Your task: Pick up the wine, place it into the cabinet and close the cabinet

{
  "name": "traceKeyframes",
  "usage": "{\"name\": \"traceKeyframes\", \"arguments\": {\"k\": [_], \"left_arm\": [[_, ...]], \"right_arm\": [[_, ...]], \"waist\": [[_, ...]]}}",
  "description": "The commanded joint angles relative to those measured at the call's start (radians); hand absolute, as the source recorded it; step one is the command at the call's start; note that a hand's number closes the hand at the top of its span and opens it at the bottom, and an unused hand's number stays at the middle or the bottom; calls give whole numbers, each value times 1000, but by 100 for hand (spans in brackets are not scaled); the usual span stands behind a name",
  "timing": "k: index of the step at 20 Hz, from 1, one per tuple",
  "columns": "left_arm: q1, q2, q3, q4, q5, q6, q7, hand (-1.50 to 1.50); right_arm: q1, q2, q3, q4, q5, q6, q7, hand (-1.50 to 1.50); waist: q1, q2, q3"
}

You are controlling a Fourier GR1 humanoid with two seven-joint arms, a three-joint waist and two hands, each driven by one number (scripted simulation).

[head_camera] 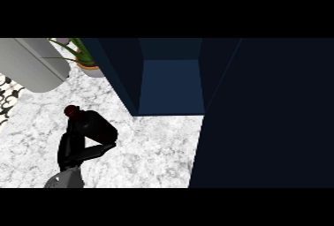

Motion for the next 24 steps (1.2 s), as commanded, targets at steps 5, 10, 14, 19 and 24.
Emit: {"name": "traceKeyframes", "arguments": {"k": [5,10,14,19,24], "left_arm": [[-54,-16,45,147,36,-27,-152,150],[-12,-39,19,122,21,-34,-218,150],[-37,-21,18,190,-23,28,-274,150],[-42,-4,-28,164,-52,-6,-284,150],[87,55,-138,96,-89,-240,-294,150]], "right_arm": [[50,-54,-19,-183,66,15,50,-150],[-24,-26,-1,-153,108,-23,113,-150],[73,-45,74,-182,122,-34,32,-150],[71,-77,9,-200,52,-17,22,-150],[56,-66,34,-113,51,-32,-30,-150]], "waist": [[0,1,0],[9,-1,0],[-3,-1,0],[-1,0,1],[9,-4,1]]}}
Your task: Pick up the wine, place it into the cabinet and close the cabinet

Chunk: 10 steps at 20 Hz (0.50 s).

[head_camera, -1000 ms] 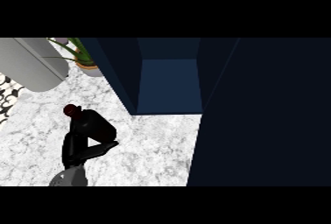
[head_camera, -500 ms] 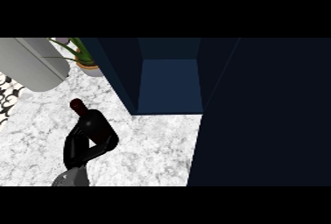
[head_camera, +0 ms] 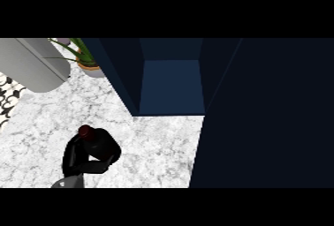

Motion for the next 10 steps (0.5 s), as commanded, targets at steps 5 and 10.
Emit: {"name": "traceKeyframes", "arguments": {"k": [5,10], "left_arm": [[89,67,-87,-130,1,-203,59,150],[164,-25,-173,-303,-2,-188,142,150]], "right_arm": [[100,-31,68,-172,116,-31,7,-150],[101,-80,-23,-162,26,2,-16,-150]], "waist": [[2,-2,0],[11,2,1]]}}
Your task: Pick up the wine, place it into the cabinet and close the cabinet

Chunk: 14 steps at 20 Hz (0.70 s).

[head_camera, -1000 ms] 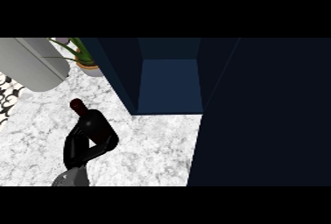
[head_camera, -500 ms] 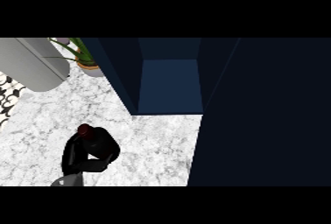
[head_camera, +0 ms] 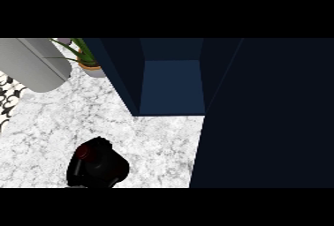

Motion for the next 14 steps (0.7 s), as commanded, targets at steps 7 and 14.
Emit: {"name": "traceKeyframes", "arguments": {"k": [7,14], "left_arm": [[102,-73,-170,-337,43,98,201,150],[81,-75,-264,-477,65,202,340,150]], "right_arm": [[118,-75,23,-203,61,5,13,-150],[89,-76,-54,-215,-8,12,21,-150]], "waist": [[-3,0,0],[-1,4,0]]}}
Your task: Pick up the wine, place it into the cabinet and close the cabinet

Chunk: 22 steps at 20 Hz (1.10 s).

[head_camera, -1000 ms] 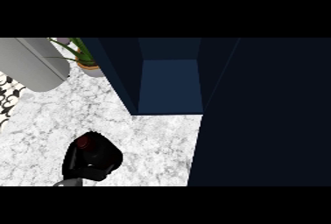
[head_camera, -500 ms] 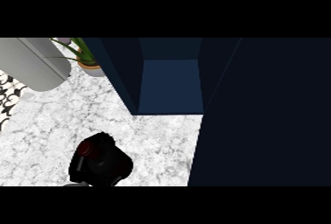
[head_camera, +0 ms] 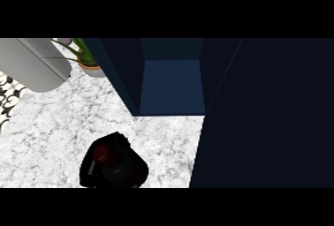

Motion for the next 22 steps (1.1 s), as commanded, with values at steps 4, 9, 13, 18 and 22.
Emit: {"name": "traceKeyframes", "arguments": {"k": [4,9,13,18,22], "left_arm": [[-22,-6,-99,-140,7,150,114,150],[-102,-6,-133,-60,-28,306,60,150],[-131,-6,-219,-80,-46,440,98,150],[-275,-6,-104,63,-64,420,97,150],[-329,-6,-130,108,-55,450,116,150]], "right_arm": [[51,-40,-25,-235,12,4,101,-150],[107,-37,39,-220,53,-7,46,-150],[118,-69,0,-228,9,21,20,-150],[151,-95,-28,-259,-18,14,19,-150],[184,-90,2,-233,-13,25,-41,-150]], "waist": [[-1,1,-1],[-8,1,-1],[-7,1,-1],[-16,3,-1],[-13,3,0]]}}
